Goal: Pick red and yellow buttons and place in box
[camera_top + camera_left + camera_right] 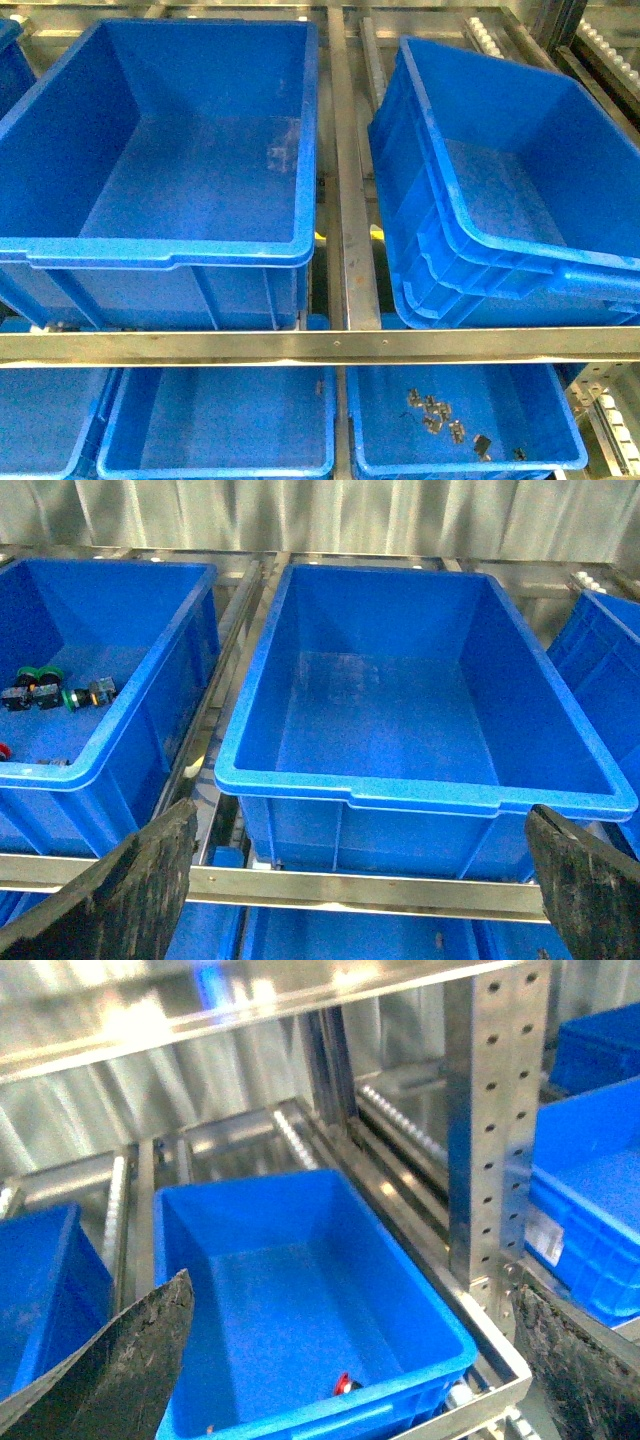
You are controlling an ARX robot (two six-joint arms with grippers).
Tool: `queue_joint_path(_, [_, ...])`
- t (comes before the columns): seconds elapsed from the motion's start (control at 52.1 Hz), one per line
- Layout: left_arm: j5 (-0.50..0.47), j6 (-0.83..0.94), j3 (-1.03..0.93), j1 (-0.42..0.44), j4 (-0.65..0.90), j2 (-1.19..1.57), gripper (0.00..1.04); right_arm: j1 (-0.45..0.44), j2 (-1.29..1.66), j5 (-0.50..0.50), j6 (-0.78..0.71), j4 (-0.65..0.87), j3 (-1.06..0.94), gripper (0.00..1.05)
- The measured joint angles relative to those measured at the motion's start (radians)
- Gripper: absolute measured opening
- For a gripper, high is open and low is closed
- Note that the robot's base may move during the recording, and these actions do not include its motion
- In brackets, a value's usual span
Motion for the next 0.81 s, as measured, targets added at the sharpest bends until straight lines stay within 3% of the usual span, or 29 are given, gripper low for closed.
queue_joint_path(0.058, [0.0, 0.0, 0.0, 0.0, 0.0, 0.0, 0.97, 0.09, -0.047, 0.096, -0.084, 0.083, -0.028, 0.97])
queue_joint_path(0.096, [0.0, 0.0, 0.0, 0.0, 0.0, 0.0, 0.97, 0.125, -0.052, 0.109, -0.144, 0.151, -0.043, 0.97])
queue_joint_path(0.25, [0.0, 0.0, 0.0, 0.0, 0.0, 0.0, 0.97, 0.047, -0.143, -0.272, -0.142, -0.162, -0.076, 0.72])
queue_joint_path(0.346, [0.0, 0.0, 0.0, 0.0, 0.0, 0.0, 0.97, -0.02, -0.203, -0.37, -0.142, -0.164, -0.164, 0.54])
queue_joint_path(0.557, [0.0, 0.0, 0.0, 0.0, 0.0, 0.0, 0.97, -0.24, -0.319, -0.587, -0.138, -0.192, -0.241, 0.03])
queue_joint_path(0.71, [0.0, 0.0, 0.0, 0.0, 0.0, 0.0, 0.97, -0.36, -0.362, -0.703, -0.135, -0.205, -0.269, 0.03])
queue_joint_path(0.768, [0.002, 0.0, 0.0, 0.0, 0.0, 0.0, 0.97, -0.455, -0.375, -0.824, -0.132, -0.209, -0.276, 0.03])
queue_joint_path(0.806, [0.0, 0.0, 0.0, 0.0, 0.0, 0.0, 0.97, -0.479, -0.378, -0.833, -0.132, -0.209, -0.28, 0.03])
